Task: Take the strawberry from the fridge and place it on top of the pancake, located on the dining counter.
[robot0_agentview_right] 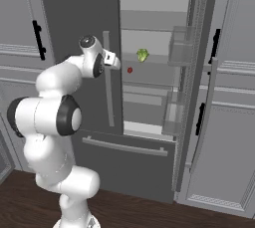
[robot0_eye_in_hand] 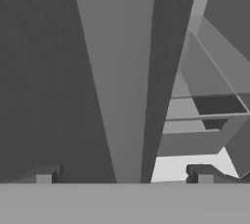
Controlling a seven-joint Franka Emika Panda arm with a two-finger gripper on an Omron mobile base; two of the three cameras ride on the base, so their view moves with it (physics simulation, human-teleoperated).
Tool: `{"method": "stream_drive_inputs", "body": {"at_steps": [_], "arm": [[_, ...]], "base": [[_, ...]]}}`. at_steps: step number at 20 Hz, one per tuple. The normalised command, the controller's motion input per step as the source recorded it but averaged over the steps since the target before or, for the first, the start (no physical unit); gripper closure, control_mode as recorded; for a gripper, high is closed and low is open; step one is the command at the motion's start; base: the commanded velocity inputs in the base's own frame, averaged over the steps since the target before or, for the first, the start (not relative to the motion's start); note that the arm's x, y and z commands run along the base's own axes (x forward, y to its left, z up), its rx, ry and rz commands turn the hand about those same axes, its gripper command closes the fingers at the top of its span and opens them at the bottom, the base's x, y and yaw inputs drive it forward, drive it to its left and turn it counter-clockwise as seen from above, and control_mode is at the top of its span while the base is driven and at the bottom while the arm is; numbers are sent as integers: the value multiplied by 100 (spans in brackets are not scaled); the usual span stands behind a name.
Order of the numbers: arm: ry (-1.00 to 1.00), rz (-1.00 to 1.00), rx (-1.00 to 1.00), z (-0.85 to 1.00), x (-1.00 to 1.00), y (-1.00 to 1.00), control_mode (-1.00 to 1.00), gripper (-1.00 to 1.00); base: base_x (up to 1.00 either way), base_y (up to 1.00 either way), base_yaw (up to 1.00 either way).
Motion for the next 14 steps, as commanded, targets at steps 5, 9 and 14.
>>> {"method": "stream_drive_inputs", "body": {"at_steps": [5,9,14], "arm": [[-7,0,0,-25,42,0,-100,-100],[-14,0,0,-29,38,0,-100,-100],[-15,0,0,-29,45,0,-100,-100]], "base": [[0,0,0],[0,0,0],[0,0,0]]}}
